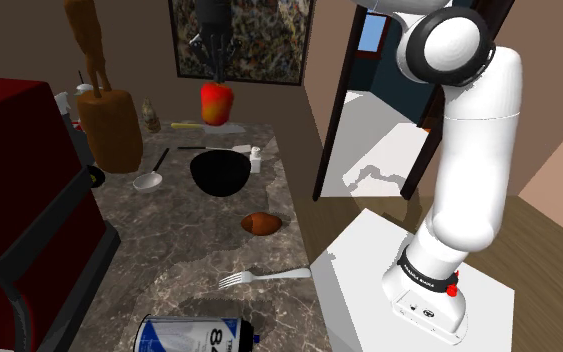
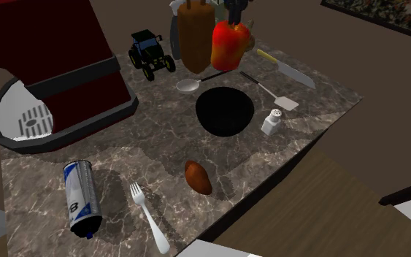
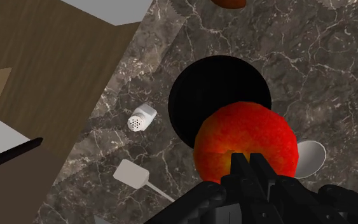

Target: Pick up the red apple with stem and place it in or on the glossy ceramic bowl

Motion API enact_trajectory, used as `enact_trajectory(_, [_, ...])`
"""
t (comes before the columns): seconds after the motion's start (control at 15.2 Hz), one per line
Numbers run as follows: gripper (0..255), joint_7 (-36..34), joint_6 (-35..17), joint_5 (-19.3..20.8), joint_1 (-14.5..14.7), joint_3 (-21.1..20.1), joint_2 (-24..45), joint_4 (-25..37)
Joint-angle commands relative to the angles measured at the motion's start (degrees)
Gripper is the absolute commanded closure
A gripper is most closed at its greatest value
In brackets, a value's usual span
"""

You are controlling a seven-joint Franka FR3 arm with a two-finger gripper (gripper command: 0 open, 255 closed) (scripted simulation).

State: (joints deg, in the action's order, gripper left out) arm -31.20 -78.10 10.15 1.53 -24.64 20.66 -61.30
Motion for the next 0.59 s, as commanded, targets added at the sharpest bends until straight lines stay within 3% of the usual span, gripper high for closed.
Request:
enact_trajectory(0.0, [255, 0.3, -2.0, -0.5, -0.7, 0.0, -1.0, -2.9])
enact_trajectory(0.53, [255, 0.4, -9.8, -1.8, -2.5, 0.1, -4.1, -13.6])
